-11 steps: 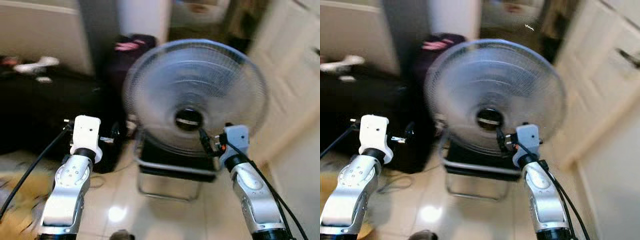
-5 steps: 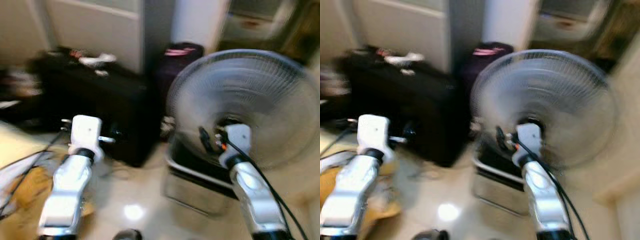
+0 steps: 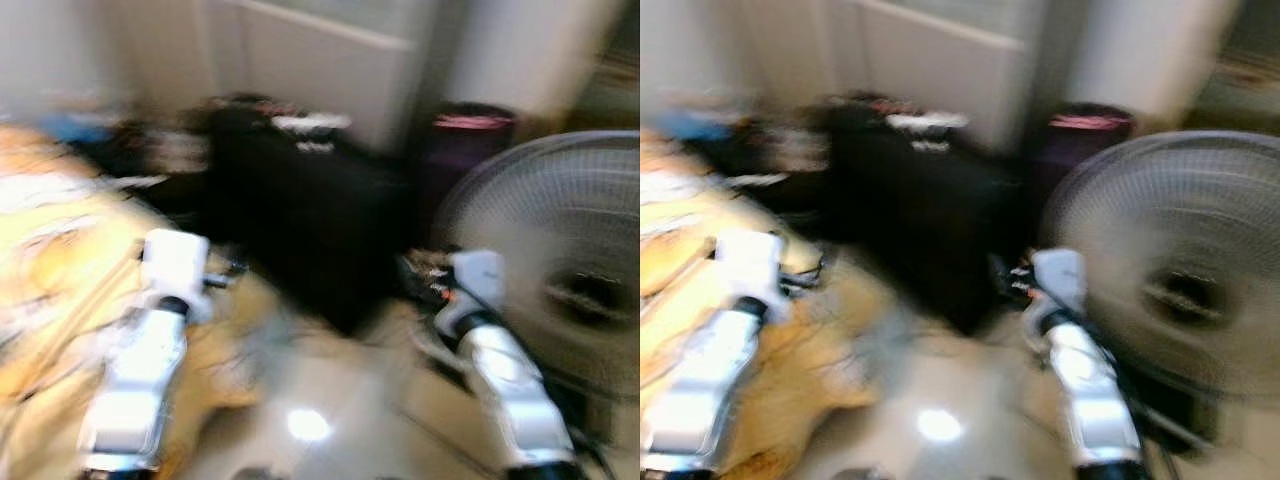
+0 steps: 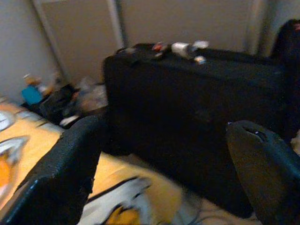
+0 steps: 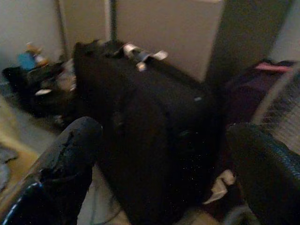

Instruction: Clean up the room

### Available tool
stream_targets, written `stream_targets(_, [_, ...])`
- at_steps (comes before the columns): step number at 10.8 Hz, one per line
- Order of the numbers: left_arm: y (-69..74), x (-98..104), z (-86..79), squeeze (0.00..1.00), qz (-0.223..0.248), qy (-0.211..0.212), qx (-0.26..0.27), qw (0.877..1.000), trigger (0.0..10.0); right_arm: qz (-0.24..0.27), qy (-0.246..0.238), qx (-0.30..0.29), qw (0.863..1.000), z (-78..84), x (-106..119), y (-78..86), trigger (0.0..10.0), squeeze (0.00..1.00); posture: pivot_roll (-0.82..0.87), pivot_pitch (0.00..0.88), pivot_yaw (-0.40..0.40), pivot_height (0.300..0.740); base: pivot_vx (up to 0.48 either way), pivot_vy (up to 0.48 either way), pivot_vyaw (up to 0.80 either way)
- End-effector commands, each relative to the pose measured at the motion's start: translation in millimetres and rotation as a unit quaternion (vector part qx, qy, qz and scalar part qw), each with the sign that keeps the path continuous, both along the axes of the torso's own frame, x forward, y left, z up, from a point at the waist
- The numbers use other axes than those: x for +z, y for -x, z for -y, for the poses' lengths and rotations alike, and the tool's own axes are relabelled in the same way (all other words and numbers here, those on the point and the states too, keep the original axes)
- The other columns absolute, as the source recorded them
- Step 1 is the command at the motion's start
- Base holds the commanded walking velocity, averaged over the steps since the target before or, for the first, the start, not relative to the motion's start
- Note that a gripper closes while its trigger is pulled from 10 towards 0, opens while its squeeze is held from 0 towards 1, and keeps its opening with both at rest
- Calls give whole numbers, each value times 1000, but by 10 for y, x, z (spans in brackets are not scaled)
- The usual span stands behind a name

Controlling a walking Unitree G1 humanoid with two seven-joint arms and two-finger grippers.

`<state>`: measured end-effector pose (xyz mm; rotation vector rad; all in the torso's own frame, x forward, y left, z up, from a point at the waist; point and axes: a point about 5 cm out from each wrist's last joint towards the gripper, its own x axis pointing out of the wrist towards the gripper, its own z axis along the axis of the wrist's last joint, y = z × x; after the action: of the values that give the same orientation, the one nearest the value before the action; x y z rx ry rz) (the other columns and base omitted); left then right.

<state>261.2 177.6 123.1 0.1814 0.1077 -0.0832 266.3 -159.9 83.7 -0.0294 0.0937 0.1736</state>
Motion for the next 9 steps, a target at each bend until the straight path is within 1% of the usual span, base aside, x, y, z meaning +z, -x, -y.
stream_targets(1, [-7,21,-24,0,2,-6,1,1000,10000,7,-2,3,1000,-23,38,-17,10000,1000,-93,0,-52,740,0,337,800])
stream_targets(4, [-5,16,-52,0,0,-3,5,1000,10000,8,-1,9,1000,-40,34,-17,10000,1000,-94,0,-43,740,0,333,800])
stream_targets(5, [0,12,-83,0,-3,1,17,1000,10000,24,26,16,999,-52,53,-25,10000,1000,-96,0,-35,740,0,326,800])
stream_targets(6, [-2,15,-96,0,-3,0,18,1000,10000,21,12,25,999,-78,45,-23,10000,1000,-95,0,-32,740,0,319,800])
stream_targets(7, [-2,23,-108,0,-1,-1,16,1000,10000,21,13,20,999,-81,44,-22,10000,1000,-97,0,-27,740,0,319,800])
stream_targets(9, [-2,20,-102,0,-2,-3,13,1000,10000,7,-1,8,1000,-90,22,-25,10000,1000,-97,0,-25,740,0,321,800])
